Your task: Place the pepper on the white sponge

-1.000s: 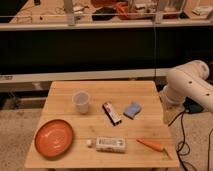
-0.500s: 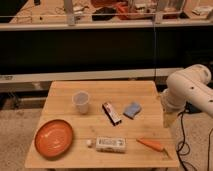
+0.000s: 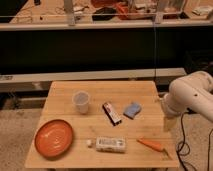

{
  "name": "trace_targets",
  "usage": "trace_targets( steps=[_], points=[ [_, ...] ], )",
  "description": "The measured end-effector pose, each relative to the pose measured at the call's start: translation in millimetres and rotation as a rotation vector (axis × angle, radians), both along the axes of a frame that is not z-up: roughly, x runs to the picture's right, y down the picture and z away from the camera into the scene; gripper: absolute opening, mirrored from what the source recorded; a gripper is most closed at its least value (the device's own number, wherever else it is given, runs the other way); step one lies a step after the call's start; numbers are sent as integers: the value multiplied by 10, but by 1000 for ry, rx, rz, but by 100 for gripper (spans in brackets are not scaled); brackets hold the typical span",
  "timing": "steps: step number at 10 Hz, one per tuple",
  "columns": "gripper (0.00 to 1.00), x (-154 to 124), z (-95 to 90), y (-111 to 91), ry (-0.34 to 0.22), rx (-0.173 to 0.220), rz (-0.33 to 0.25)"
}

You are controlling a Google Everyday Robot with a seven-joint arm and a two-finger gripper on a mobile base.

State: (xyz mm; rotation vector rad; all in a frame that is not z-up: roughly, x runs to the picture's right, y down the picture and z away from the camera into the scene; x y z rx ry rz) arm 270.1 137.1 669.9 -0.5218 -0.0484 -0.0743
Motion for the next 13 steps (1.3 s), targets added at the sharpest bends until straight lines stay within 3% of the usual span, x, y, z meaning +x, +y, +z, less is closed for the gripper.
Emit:
trace_targets(
  steps=[2,10,13],
  points=[
    [80,-46,3,29,-20,1,-8],
    [80,-152,323,725,-95,-37,-23],
    [80,-151,404,871,-117,-51,-10]
  ],
)
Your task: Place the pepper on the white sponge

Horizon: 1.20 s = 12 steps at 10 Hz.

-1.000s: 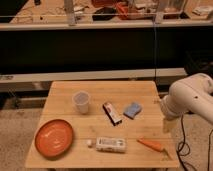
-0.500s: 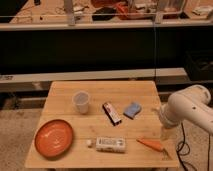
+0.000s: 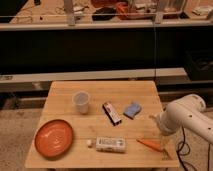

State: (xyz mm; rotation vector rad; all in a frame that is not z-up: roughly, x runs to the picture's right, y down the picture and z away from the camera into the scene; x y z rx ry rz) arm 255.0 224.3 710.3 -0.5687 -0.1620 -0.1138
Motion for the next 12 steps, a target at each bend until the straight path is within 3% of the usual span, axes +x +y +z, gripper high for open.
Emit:
trace_targets(
  steps=[8,12],
  points=[
    [80,21,344,431,-63,-55,28],
    [80,5,456,537,-92,-75,25]
  ],
)
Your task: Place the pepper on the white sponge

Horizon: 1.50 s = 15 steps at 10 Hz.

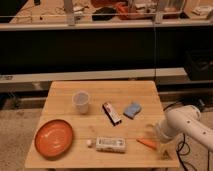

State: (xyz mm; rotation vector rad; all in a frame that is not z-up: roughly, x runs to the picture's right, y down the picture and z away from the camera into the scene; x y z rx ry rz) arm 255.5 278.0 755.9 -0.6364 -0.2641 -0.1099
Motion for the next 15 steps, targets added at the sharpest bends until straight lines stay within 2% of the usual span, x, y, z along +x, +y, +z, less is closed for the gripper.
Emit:
trace_targets(
  steps=[3,15],
  points=[
    [80,-21,124,128,-20,-16,-2],
    [80,-94,181,178,-76,-52,-40]
  ],
)
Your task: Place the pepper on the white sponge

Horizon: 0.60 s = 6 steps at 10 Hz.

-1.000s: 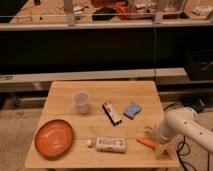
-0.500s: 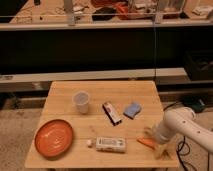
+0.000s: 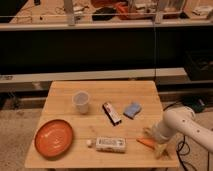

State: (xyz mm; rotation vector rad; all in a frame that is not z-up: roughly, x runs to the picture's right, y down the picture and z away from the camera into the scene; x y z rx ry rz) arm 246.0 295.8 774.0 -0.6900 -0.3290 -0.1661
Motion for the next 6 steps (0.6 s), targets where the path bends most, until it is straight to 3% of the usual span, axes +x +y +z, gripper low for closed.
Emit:
trace_targets(
  steps=[6],
  points=[
    [80,-17,12,3,-19,-5,-12]
  ],
)
